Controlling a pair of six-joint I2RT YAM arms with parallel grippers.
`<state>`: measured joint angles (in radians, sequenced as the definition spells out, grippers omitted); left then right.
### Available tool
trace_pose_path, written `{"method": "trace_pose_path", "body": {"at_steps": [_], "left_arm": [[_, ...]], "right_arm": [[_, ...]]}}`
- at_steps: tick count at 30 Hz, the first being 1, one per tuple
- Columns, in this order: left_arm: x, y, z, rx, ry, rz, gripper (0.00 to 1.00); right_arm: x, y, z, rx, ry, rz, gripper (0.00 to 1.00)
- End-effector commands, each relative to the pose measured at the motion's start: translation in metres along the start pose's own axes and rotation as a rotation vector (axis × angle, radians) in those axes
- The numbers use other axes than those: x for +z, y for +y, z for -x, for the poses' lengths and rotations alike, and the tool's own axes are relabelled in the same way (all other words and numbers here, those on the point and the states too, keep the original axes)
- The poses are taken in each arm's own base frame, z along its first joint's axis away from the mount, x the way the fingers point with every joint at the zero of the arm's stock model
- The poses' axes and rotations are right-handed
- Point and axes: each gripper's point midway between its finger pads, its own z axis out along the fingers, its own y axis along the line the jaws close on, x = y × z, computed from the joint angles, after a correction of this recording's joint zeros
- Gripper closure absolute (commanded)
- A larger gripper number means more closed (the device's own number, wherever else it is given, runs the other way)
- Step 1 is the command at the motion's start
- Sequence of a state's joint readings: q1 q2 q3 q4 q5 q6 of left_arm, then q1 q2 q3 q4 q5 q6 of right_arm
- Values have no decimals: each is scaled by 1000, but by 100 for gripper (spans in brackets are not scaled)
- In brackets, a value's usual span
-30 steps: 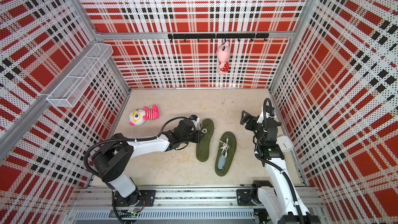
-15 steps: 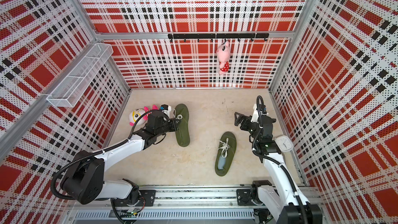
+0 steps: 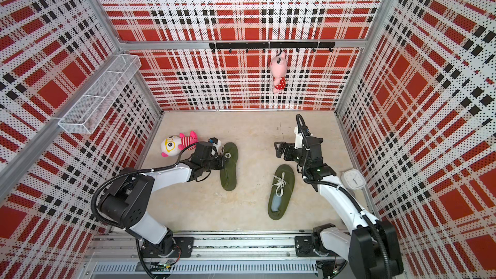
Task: Remove the insole from the shoe
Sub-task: Place the shoe at the center of the board.
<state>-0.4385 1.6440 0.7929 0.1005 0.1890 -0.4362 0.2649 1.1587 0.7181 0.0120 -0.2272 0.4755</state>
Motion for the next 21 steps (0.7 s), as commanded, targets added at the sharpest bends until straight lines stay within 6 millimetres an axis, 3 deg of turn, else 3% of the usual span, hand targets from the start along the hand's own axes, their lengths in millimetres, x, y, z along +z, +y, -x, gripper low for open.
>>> {"method": "trace_pose_path", "body": {"at_steps": [1, 6, 13, 21], "left_arm": [[-1, -23, 32, 66, -79, -62, 89], [-10, -24, 45, 112, -97, -33, 73], [-45, -16, 70, 122, -163, 18, 55], [-95, 22, 86, -18, -289, 68, 42]], "right_arm": [[7, 14, 5, -33, -4, 27, 0], [21, 28, -9, -57, 48, 55, 0], [42, 54, -34, -142, 148, 85, 0], [74, 96, -71, -251, 265, 133, 0]]}}
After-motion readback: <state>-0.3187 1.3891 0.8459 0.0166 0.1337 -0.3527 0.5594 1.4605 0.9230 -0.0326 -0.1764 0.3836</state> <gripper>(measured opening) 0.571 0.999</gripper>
